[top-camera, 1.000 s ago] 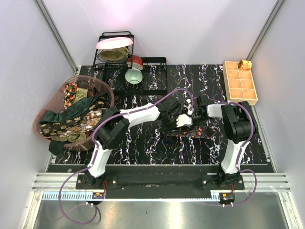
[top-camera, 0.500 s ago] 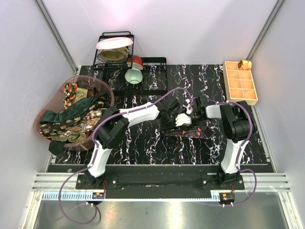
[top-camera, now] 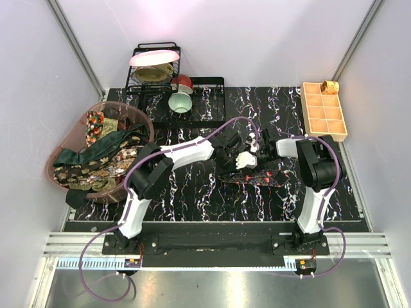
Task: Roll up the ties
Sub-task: Roll the tie at the center of the board.
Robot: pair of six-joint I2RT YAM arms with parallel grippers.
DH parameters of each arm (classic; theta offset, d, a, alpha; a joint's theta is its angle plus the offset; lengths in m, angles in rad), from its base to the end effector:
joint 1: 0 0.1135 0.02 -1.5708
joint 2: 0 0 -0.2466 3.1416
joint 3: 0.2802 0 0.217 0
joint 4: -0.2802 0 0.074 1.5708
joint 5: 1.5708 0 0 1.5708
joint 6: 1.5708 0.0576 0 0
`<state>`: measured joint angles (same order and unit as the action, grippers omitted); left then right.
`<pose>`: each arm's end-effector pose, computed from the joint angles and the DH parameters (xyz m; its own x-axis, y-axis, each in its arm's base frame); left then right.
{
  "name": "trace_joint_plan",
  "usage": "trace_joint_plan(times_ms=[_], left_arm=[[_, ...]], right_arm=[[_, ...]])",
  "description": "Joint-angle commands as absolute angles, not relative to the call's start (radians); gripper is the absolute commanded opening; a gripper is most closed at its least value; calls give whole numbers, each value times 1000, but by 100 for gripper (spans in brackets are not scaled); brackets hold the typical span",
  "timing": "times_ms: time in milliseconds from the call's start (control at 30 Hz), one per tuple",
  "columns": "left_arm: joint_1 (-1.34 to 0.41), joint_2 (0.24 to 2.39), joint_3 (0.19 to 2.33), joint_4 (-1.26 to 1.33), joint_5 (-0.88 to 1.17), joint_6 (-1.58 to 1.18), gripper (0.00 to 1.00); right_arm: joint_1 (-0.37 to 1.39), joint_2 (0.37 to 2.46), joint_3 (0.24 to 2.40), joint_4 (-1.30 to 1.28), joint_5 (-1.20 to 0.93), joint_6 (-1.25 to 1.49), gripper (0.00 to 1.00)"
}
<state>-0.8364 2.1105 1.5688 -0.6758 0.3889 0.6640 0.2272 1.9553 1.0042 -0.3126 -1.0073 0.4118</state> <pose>0.2521 -0.3118 0.1495 -0.0177 0.8706 -0.4917 0.9976 -0.0175 -0.0669 0.2951 0.1182 0.1073 -0.9989 -0.0115 0.0455 0.0333 0.5101 0.8595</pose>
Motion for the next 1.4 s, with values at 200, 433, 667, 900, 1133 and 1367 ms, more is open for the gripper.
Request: trace_joint_plan(times_ms=[200,433,667,900,1133,1367], left_arm=[[-808,2096,1545,-715,483,637,47],[-796,2063,1497,-640,552,620,52],[-772,2040,1451,-569,592,595,54],[-765,1987,1378,-448,620,584,60],[-765,1976,1322,-353,637,554,66],[-765,1999,1304,-262,630,483,69]], right_arm=[[232,1937,1012,-390,-726,345,0],[224,1933,1015,-419,-672,333,0],[224,1931,1028,-452,-611,318,0],[224,1934,1039,-476,-574,305,0],[224,1936,1045,-489,-542,304,0],[224,1942,1049,-499,-531,298,0]])
